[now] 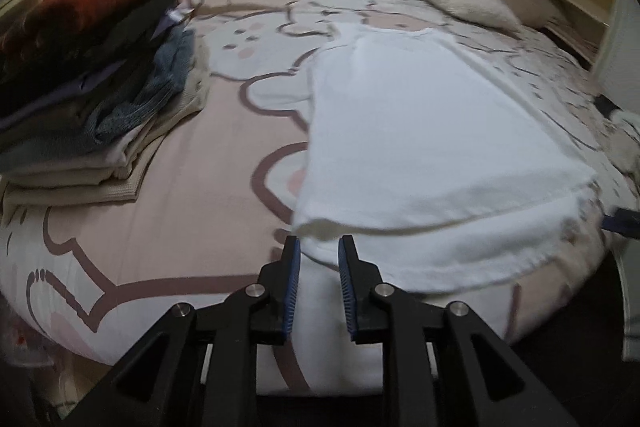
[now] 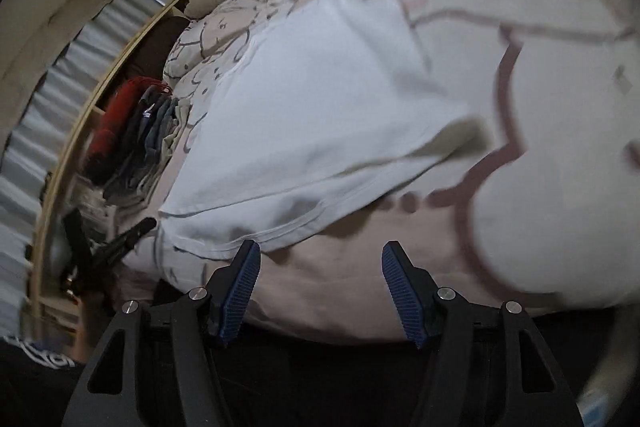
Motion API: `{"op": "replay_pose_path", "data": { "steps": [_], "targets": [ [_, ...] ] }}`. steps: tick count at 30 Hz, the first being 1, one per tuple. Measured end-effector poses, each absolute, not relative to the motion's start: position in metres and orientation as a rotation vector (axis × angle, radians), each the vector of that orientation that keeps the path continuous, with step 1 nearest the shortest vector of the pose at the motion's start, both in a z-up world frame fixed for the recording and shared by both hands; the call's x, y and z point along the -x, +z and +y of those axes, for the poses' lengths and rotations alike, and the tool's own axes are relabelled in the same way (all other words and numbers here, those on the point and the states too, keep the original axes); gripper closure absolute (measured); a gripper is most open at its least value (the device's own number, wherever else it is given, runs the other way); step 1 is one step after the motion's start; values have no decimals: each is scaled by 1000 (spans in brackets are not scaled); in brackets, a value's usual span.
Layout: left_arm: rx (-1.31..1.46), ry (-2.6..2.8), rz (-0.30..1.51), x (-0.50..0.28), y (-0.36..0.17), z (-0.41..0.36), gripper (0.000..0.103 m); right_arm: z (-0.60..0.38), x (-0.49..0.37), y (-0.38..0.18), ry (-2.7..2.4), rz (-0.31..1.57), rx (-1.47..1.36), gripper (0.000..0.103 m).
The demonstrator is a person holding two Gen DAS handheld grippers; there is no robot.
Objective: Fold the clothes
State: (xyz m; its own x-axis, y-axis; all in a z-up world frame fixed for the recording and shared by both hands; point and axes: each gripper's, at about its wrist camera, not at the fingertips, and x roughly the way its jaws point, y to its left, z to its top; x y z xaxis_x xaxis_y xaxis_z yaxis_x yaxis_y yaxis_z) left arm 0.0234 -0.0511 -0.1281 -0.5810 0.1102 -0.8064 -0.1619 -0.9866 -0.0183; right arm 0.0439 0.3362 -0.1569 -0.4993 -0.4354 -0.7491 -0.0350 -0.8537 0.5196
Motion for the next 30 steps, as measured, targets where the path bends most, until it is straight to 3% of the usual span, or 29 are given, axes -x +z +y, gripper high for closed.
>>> {"op": "replay_pose_path", "data": {
  "steps": [3,8,9,10,11,14,17,22,24,26,28,29,30],
  "targets": [
    [1304,2602,81,-34,-125,-43,62,328,-30,-175,-2314,-878,-1428,39],
    [1316,2445,94,-43,-140,-13,60,322,-27,-185,-2259,-1061,-1385,39],
    [1352,2397,29,-41,-145,-11,60,324,-27,-186,-2244,-1092,-1388,39],
    [1386,2348,-34,-38,-151,-9,60,326,-27,-187,-2230,-1123,-1392,48],
    [1418,2298,-97,-36,-156,-7,60,328,-27,-188,-2214,-1153,-1396,70],
    [1497,2219,-273,-29,-167,-9,60,332,-29,-194,-2152,-1263,-1401,93],
    [1528,2143,-440,-21,-172,-12,59,332,-38,-189,-2128,-1301,-1393,97],
    [1535,2053,-616,-1,-181,-3,20,329,-41,-165,-2153,-1252,-1340,97],
    [1514,2071,-637,5,-179,2,20,328,-41,-158,-2165,-1221,-1331,97],
    [1491,2112,-638,9,-176,3,32,327,-40,-153,-2188,-1185,-1334,97],
    [1510,2124,-618,11,-177,2,94,325,-41,-153,-2193,-1156,-1356,97],
    [1528,2102,-645,10,-179,-1,101,324,-41,-153,-2195,-1141,-1367,97],
    [1546,2080,-672,9,-182,-5,101,323,-41,-151,-2208,-1109,-1380,97]
  ]
}}
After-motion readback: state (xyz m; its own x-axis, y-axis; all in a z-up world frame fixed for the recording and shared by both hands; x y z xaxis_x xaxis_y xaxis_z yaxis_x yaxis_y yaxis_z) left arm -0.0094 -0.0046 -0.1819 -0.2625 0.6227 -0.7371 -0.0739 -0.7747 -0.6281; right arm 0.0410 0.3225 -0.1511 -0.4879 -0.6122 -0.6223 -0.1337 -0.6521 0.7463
